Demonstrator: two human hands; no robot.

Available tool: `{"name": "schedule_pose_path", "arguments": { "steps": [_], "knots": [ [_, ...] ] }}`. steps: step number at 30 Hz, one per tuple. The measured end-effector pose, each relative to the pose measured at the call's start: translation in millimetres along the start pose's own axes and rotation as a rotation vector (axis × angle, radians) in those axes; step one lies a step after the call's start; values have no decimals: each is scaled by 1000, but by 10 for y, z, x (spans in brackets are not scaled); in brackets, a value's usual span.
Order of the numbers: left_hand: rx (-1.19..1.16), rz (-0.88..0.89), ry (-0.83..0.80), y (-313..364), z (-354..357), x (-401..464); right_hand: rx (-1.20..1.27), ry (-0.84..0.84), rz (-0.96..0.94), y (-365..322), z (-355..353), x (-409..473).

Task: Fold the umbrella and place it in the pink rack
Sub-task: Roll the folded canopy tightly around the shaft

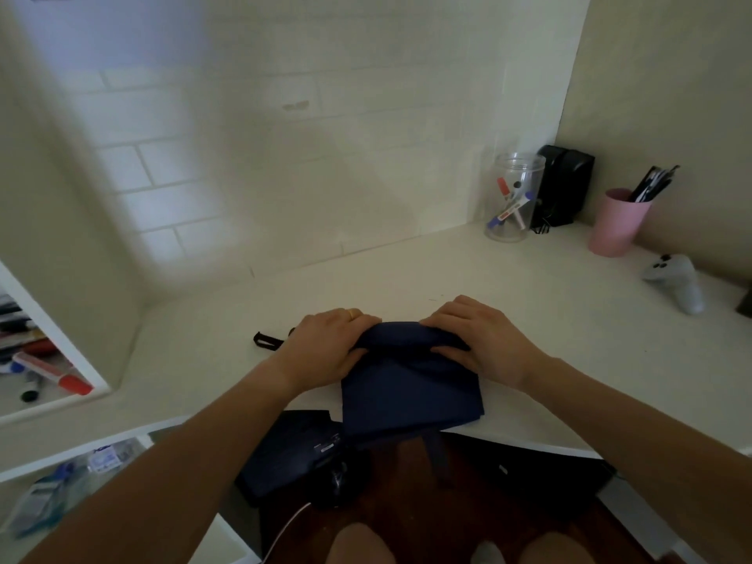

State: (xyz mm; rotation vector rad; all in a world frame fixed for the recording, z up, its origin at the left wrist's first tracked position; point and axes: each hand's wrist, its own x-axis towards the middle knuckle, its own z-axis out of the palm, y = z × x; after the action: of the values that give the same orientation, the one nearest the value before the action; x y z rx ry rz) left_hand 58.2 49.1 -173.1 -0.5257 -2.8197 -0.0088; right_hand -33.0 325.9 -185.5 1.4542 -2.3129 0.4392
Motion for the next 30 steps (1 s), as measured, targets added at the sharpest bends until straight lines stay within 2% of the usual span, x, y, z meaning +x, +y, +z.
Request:
{"name": "schedule_pose_path", "arguments": {
  "steps": [2, 5, 7, 11, 17, 23, 30],
  "knots": [
    [45, 18, 87, 58, 50, -1, 76, -59, 90, 3, -44, -12],
    [114, 33, 157, 107, 105, 12, 359, -164, 271, 10, -181, 18],
    [146, 37, 182, 124, 141, 39, 439, -225, 307, 49, -272, 58],
    [13, 58, 139, 101, 75, 81, 402, -302, 329, 98, -358, 112],
    [-481, -134, -150, 32, -110, 65, 160, -288, 231, 56, -311, 35],
    [-323, -113, -53, 116, -14, 62, 90, -264, 161, 14, -270, -25],
    [-243, -65, 107, 254, 9, -30, 287, -427, 338, 25, -457, 73]
  ]
}}
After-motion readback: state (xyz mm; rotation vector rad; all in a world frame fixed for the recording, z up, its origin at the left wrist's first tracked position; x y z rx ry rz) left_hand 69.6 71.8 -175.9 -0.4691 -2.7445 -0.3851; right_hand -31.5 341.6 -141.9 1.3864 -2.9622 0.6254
